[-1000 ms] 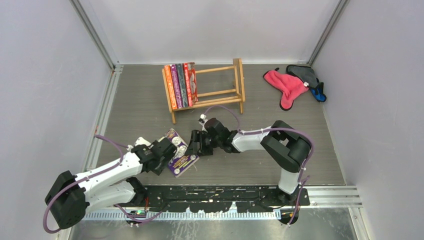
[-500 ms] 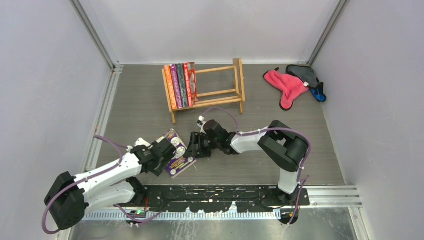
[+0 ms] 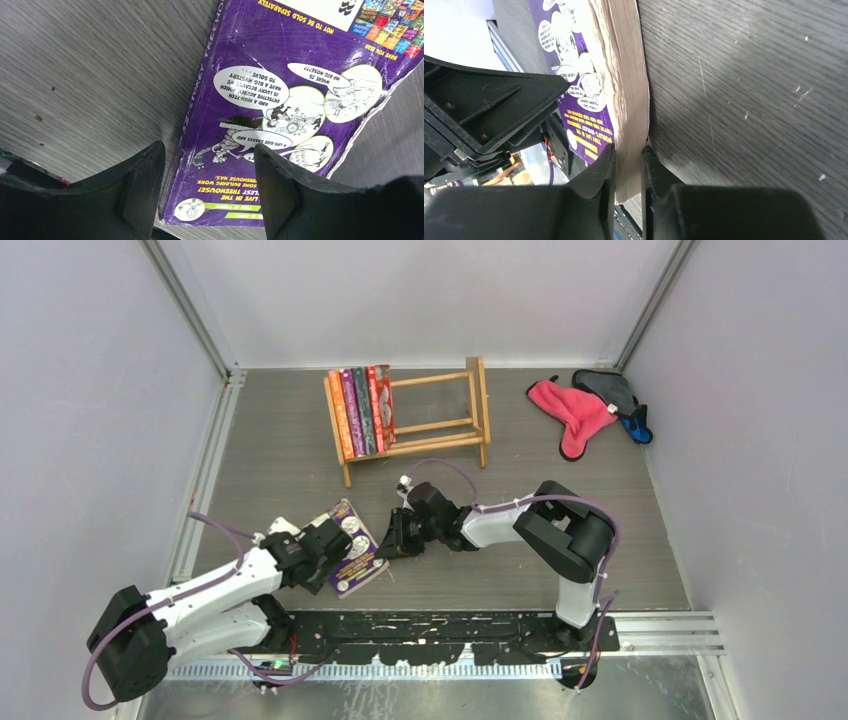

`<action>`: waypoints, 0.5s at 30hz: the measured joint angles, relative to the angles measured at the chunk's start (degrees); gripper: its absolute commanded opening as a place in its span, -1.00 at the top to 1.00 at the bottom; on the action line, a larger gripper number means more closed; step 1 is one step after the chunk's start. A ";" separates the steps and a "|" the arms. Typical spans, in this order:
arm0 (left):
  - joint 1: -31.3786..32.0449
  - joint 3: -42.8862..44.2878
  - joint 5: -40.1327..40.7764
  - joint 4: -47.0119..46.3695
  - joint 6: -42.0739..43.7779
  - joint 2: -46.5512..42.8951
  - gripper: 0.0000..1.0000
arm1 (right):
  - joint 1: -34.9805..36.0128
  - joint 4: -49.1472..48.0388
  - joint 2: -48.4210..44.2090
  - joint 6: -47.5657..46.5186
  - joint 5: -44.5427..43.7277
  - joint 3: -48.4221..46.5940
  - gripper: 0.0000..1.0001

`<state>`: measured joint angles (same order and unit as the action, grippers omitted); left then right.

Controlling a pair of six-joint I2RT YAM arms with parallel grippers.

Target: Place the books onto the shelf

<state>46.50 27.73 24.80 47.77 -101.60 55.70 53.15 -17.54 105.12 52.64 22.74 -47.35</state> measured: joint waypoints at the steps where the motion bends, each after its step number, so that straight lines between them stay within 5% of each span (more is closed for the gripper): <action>1: 0.00 0.00 0.00 0.11 -0.02 -0.11 -0.34 | 0.00 -0.04 0.00 0.11 0.09 0.00 0.82; 15: 0.02 0.00 2.32 3.89 -2.89 -2.51 -0.43 | 0.13 6.45 -2.03 0.11 -0.59 -1.95 0.98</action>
<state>46.52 27.73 27.11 51.66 -104.49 53.19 53.28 -11.09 103.09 52.75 22.15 -49.30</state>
